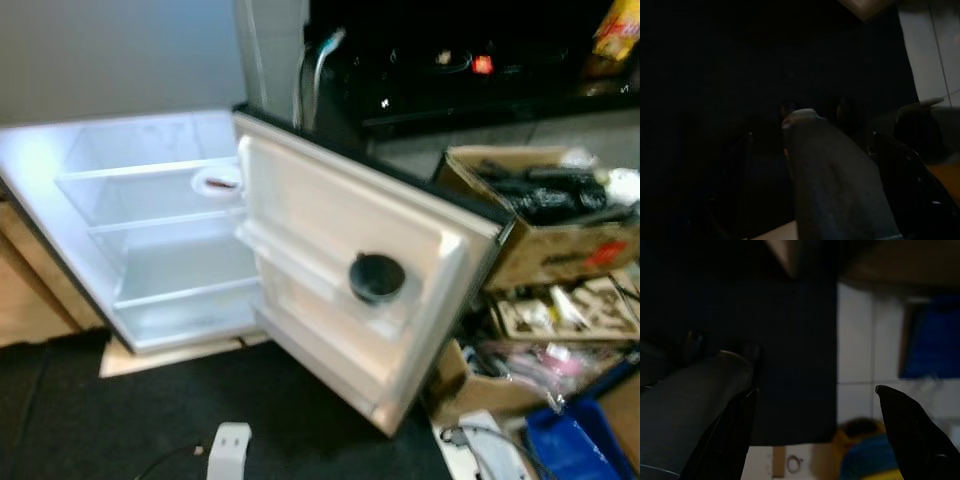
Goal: Restocking fridge
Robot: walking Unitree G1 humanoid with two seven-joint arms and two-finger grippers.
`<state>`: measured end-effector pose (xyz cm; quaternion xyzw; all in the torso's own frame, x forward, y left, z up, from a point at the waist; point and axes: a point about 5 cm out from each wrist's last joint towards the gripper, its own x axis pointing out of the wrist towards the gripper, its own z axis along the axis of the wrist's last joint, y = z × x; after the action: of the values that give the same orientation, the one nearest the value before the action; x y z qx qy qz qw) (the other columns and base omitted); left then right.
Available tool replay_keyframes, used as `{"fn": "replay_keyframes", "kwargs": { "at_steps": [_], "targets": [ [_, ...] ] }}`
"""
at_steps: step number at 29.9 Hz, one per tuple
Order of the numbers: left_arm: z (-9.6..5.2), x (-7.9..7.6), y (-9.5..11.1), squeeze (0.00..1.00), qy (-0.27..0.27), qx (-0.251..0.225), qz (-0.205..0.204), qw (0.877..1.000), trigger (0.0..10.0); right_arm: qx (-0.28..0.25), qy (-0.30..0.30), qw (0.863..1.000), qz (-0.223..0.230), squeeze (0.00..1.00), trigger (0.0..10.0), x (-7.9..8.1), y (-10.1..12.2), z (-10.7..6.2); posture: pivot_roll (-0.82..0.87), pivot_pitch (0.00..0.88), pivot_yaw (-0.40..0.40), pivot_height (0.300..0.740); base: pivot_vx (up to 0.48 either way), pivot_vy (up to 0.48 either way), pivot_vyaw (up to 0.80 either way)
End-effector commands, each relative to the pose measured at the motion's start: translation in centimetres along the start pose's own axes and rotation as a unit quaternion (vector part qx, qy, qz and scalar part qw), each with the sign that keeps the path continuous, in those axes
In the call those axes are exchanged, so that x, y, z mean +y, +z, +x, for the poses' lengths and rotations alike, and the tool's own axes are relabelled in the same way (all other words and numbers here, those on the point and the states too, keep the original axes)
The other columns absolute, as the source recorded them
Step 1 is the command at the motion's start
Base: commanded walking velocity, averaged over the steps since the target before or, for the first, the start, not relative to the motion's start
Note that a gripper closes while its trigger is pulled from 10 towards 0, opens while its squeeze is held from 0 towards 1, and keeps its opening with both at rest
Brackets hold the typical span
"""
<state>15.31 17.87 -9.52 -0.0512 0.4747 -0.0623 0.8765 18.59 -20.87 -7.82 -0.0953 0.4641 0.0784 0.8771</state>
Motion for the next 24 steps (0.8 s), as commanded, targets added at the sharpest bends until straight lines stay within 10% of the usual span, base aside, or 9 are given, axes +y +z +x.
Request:
{"fn": "replay_keyframes", "kwargs": {
  "at_steps": [1, 18, 24],
  "targets": [
    [0.0, -0.2, -0.4, 0.0, -0.002, 0.011, 0.001, 1.0, 10.0, -0.006, -0.007, 1.0, 0.01, 0.0, 10.0, -0.2, 0.1, 0.0, -0.04, 0.071, -0.047, 0.74, 0.0, 0.0, 0.0],
    [0.1, -0.6, -0.5, 0.0, -0.018, 0.019, 0.012, 1.0, 10.0, -0.153, -0.051, 0.981, 0.11, 0.0, 10.0, -4.0, 7.5, -0.4, -0.06, 0.073, -0.042, 0.74, 0.0, -0.219, 0.0],
    [0.1, -0.6, -0.4, 0.0, -0.016, 0.016, 0.007, 1.0, 10.0, -0.254, -0.046, 0.952, 0.162, 0.0, 10.0, -5.9, 13.0, -1.5, -0.06, 0.074, -0.041, 0.74, 0.0, 0.0, 0.0]
  ]
}}
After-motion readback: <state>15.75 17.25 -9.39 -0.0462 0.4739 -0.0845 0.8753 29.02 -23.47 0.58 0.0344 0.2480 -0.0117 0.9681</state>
